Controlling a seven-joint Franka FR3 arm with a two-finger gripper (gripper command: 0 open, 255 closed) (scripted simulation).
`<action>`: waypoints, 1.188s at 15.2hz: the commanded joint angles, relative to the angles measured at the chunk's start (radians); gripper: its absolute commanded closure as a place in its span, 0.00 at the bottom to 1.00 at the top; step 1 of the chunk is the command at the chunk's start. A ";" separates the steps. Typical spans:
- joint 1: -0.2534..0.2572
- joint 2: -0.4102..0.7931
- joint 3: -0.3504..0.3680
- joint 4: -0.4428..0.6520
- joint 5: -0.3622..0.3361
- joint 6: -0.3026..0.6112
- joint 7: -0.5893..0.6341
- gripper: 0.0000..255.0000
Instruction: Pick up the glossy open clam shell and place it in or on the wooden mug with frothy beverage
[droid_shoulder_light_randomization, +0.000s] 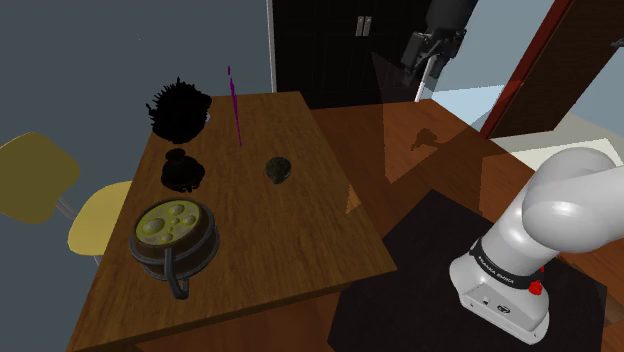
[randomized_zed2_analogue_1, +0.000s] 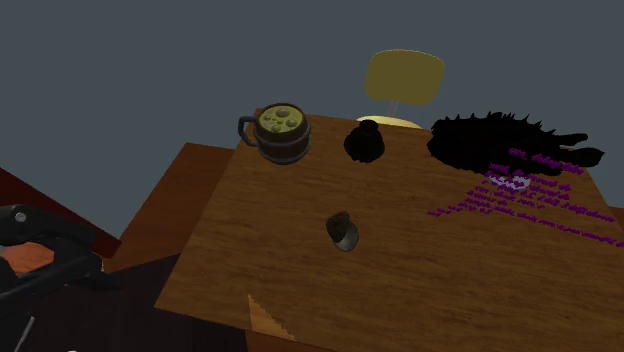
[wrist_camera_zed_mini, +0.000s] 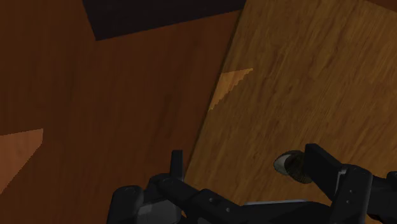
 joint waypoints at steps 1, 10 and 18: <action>0.000 0.000 0.000 0.000 0.000 0.000 0.000 0.00; 0.102 0.301 -0.108 0.030 -0.024 0.263 -0.344 0.00; 0.187 0.598 -0.158 0.140 0.021 0.436 -0.654 0.00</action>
